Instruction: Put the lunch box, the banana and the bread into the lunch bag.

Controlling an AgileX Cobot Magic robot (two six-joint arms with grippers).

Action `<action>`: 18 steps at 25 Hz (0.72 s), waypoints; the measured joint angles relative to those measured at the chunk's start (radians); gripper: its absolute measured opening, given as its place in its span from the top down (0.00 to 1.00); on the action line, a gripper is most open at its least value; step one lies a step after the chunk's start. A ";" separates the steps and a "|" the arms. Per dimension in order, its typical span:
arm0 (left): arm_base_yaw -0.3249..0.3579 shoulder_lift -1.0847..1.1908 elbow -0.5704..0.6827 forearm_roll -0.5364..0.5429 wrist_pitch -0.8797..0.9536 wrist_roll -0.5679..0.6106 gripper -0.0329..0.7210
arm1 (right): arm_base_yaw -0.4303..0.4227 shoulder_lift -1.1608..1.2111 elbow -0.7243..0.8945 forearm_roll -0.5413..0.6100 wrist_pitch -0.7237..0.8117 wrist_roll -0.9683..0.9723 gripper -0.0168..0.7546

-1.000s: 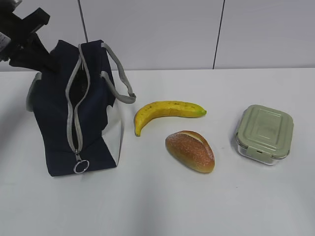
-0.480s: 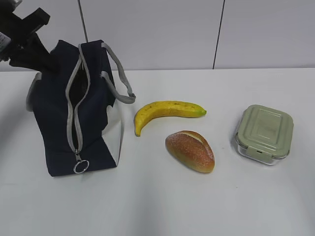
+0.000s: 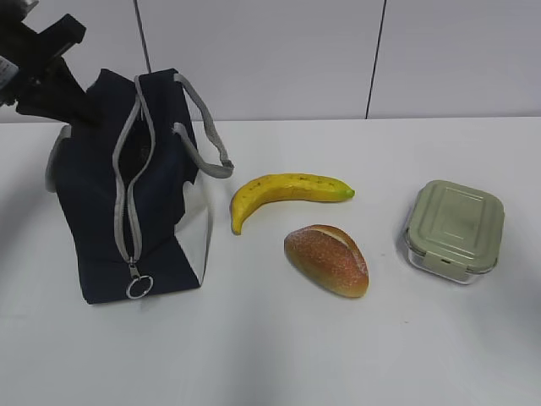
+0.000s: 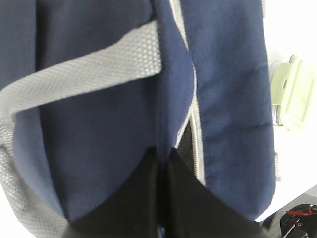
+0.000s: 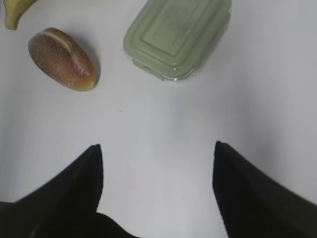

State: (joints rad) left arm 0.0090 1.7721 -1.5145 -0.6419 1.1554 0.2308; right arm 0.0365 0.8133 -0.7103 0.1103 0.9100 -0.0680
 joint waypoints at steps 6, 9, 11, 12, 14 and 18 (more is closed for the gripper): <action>0.000 0.000 0.000 0.000 0.000 0.000 0.96 | 0.000 0.236 -0.082 0.167 0.004 -0.096 0.32; 0.000 0.000 0.000 0.000 0.000 0.000 0.96 | 0.000 0.339 -0.132 0.262 0.004 -0.156 0.32; 0.000 0.000 0.000 -0.001 0.000 0.000 0.96 | 0.000 0.405 -0.166 0.303 0.004 -0.185 0.32; 0.000 0.000 0.000 -0.001 0.000 0.000 0.96 | 0.000 0.430 -0.184 0.319 0.004 -0.197 0.32; 0.000 0.000 0.000 -0.001 0.001 0.000 0.96 | 0.000 0.484 -0.215 0.332 0.002 -0.209 0.32; 0.000 0.000 0.000 -0.001 0.002 0.000 0.96 | -0.021 0.570 -0.258 0.344 0.001 -0.216 0.32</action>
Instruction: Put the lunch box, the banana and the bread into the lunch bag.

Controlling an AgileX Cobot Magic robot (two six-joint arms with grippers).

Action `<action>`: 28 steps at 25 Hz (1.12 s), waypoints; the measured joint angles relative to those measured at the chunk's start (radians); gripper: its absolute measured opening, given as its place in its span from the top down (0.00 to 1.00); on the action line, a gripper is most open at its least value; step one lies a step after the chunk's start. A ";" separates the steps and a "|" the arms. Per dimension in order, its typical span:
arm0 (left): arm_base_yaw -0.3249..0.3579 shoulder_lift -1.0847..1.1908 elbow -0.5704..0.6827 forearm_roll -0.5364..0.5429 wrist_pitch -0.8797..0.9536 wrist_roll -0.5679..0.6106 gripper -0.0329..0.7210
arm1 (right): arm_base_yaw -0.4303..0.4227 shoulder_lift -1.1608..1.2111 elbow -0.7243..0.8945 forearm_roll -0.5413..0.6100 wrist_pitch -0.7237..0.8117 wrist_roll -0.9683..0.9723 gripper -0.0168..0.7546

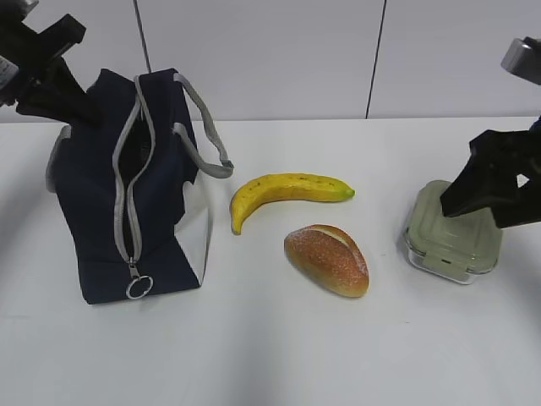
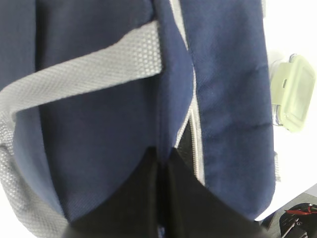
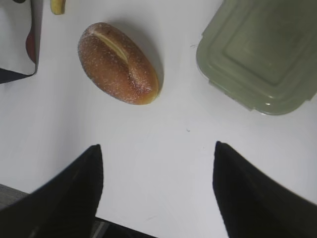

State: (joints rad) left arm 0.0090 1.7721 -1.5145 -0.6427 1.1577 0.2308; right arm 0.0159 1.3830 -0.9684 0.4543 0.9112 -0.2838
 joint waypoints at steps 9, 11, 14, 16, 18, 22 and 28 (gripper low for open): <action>0.000 0.000 0.000 -0.001 0.000 0.000 0.96 | -0.272 0.075 -0.010 0.027 0.029 -0.084 0.32; 0.000 0.000 0.000 -0.004 0.000 0.000 0.96 | -0.333 0.087 -0.012 0.075 0.031 -0.135 0.32; 0.000 0.000 0.000 -0.011 0.000 0.001 0.96 | -0.415 0.126 -0.014 0.183 0.037 -0.241 0.32; 0.000 0.000 0.000 -0.017 0.000 0.004 0.96 | -0.447 0.160 -0.014 0.252 0.050 -0.319 0.32; 0.000 0.000 0.000 -0.021 0.001 0.009 0.96 | -0.467 0.200 -0.014 0.325 0.065 -0.398 0.31; 0.000 0.000 0.000 -0.022 0.001 0.009 0.96 | -0.475 0.292 -0.016 0.416 0.081 -0.517 0.25; 0.000 0.000 0.000 -0.024 0.001 0.018 0.96 | -0.476 0.446 -0.017 0.490 0.079 -0.637 0.21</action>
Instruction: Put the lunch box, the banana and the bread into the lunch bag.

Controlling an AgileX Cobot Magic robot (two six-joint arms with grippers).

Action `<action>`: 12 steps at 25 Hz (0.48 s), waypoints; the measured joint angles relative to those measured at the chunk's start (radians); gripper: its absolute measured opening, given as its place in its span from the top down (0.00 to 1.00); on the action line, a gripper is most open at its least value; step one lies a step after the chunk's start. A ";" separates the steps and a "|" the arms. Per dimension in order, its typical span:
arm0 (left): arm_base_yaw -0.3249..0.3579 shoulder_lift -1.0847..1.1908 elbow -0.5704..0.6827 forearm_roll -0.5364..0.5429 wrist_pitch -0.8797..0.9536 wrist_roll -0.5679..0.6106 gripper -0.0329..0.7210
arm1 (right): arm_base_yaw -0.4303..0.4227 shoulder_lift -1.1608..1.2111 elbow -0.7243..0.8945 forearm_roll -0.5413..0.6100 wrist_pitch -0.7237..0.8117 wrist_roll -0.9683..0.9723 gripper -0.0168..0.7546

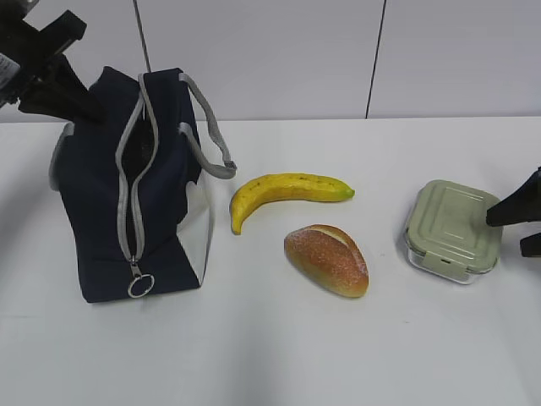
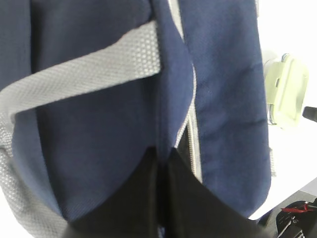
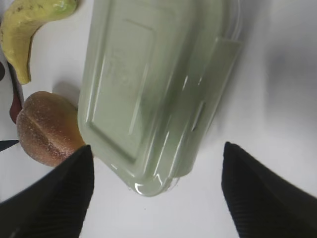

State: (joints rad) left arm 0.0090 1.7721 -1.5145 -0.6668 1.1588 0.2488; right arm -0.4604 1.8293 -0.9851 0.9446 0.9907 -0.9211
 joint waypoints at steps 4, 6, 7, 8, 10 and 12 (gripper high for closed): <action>0.000 0.000 0.000 0.000 0.000 0.006 0.96 | -0.002 0.079 0.000 0.083 -0.002 -0.087 0.21; 0.000 0.000 0.000 0.000 0.000 0.009 0.96 | -0.002 0.106 0.000 0.124 -0.009 -0.121 0.21; 0.000 0.000 0.000 0.000 0.000 0.009 0.96 | -0.002 0.118 0.000 0.141 -0.016 -0.139 0.21; 0.000 0.000 0.000 0.000 0.000 0.009 0.96 | -0.002 0.125 -0.002 0.156 -0.024 -0.152 0.21; 0.000 0.000 0.000 0.000 0.000 0.009 0.96 | -0.002 0.148 -0.011 0.178 -0.029 -0.179 0.21; 0.000 0.000 0.000 0.000 0.000 0.009 0.96 | -0.002 0.172 -0.016 0.198 -0.029 -0.200 0.21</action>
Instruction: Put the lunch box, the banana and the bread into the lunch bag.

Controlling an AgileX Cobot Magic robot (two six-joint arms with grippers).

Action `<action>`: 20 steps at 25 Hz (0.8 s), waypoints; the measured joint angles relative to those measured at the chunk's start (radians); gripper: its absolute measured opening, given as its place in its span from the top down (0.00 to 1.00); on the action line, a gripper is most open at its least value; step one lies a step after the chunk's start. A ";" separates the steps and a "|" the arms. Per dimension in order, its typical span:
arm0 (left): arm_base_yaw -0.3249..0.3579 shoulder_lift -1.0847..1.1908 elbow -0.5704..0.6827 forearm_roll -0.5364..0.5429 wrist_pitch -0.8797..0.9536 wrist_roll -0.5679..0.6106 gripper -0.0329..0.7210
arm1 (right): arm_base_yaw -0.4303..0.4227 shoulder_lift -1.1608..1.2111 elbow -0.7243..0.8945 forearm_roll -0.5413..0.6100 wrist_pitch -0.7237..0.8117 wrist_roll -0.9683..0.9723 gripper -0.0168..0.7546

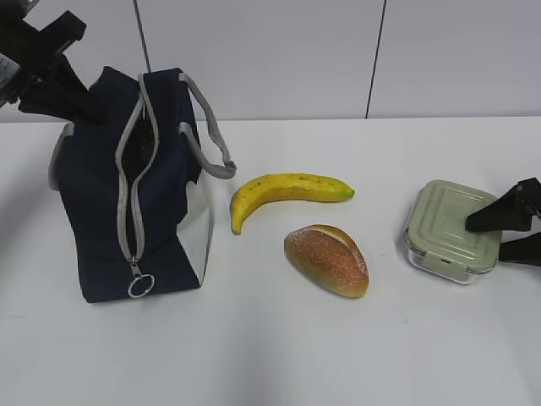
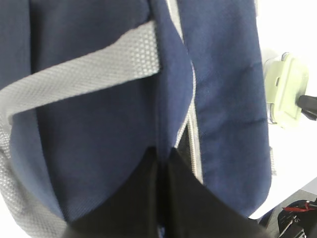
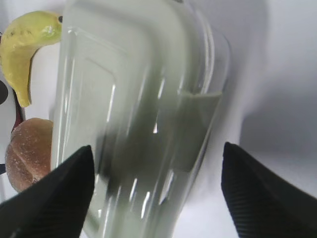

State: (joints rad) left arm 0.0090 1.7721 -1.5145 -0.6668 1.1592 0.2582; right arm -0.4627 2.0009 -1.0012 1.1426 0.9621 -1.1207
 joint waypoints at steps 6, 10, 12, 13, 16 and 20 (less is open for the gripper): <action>0.000 0.000 0.000 -0.001 0.002 0.002 0.96 | 0.000 0.050 -0.005 0.068 0.030 -0.071 0.23; 0.000 0.000 0.000 -0.001 0.008 0.002 0.96 | -0.002 0.068 -0.010 0.105 0.056 -0.091 0.35; 0.000 0.000 0.000 -0.001 0.009 0.002 0.96 | -0.002 0.071 -0.010 0.117 0.070 -0.101 0.42; 0.000 0.000 0.000 -0.001 0.010 0.002 0.96 | -0.002 0.073 -0.010 0.121 0.073 -0.104 0.45; 0.000 0.000 0.000 -0.001 0.012 0.002 0.96 | -0.002 0.077 -0.010 0.144 0.082 -0.118 0.48; 0.000 0.000 0.000 -0.001 0.014 0.002 0.96 | -0.002 0.080 -0.010 0.149 0.088 -0.125 0.49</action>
State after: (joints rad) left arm 0.0090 1.7721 -1.5145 -0.6678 1.1727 0.2607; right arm -0.4646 2.0811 -1.0107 1.2911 1.0505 -1.2457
